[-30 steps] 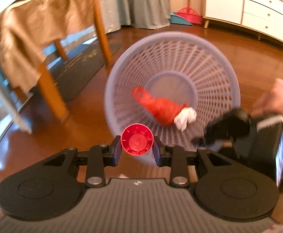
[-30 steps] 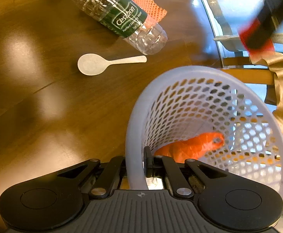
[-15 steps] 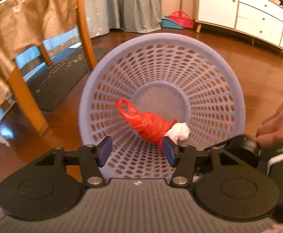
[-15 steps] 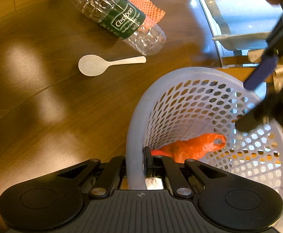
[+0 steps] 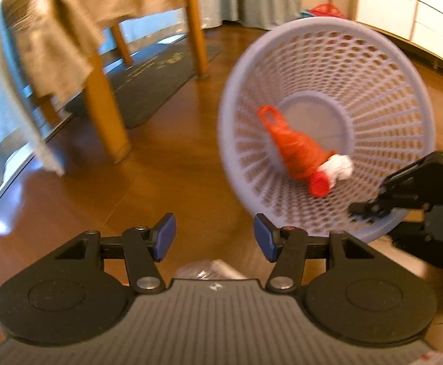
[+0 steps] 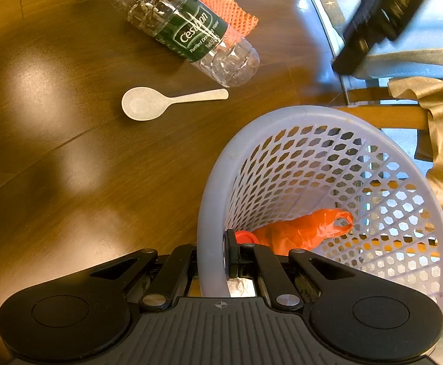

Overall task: Collect trash
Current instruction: 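Move the open left tool down toward the white plastic spoon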

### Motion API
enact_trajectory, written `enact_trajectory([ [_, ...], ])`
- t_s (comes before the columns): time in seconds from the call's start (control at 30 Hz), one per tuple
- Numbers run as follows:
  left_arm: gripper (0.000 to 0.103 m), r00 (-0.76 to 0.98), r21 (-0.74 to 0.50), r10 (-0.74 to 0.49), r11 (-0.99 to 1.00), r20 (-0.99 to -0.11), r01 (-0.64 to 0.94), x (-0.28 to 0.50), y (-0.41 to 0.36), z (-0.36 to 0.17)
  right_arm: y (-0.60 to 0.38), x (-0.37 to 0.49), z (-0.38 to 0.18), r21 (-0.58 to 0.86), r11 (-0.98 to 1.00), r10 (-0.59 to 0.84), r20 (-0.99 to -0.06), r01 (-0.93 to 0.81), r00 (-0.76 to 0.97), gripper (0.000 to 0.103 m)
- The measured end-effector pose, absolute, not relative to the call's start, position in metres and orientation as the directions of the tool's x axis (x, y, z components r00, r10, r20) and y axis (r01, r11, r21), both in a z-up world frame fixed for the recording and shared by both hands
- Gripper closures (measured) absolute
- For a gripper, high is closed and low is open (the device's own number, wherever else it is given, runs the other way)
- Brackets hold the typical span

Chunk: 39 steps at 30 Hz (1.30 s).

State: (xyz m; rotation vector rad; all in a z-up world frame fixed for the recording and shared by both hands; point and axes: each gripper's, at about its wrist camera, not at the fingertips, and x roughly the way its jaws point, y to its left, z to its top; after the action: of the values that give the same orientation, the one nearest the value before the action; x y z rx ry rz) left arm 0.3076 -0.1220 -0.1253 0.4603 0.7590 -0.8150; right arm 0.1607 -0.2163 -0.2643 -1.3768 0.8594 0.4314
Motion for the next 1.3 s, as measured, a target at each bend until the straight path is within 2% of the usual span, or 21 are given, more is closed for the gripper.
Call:
enact_trajectory([
  [0.3, 0.051, 0.43, 0.065, -0.428, 0.645, -0.795, 0.762, 0.29, -0.091, -0.147, -0.217, 0.167, -0.266, -0.674, 0.183, -0.212, -0.738, -0.715, 0.641, 0.103],
  [0.8, 0.051, 0.325, -0.035, -0.426, 0.648, -0.844, 0.76, 0.229, -0.123, -0.2, -0.222, 0.17, -0.265, -0.676, 0.2, -0.221, -0.736, -0.709, 0.64, 0.103],
  [1.07, 0.051, 0.303, -0.072, -0.356, 0.744, -0.884, 0.665, 0.238, -0.137, -0.247, -0.225, 0.171, -0.265, -0.676, 0.205, -0.22, -0.736, -0.708, 0.64, 0.103],
  [1.3, 0.051, 0.293, -0.143, -0.393, 0.776, -0.872, 0.615, 0.248, -0.137, -0.264, -0.227, 0.171, -0.265, -0.675, 0.213, -0.219, -0.738, -0.707, 0.638, 0.103],
])
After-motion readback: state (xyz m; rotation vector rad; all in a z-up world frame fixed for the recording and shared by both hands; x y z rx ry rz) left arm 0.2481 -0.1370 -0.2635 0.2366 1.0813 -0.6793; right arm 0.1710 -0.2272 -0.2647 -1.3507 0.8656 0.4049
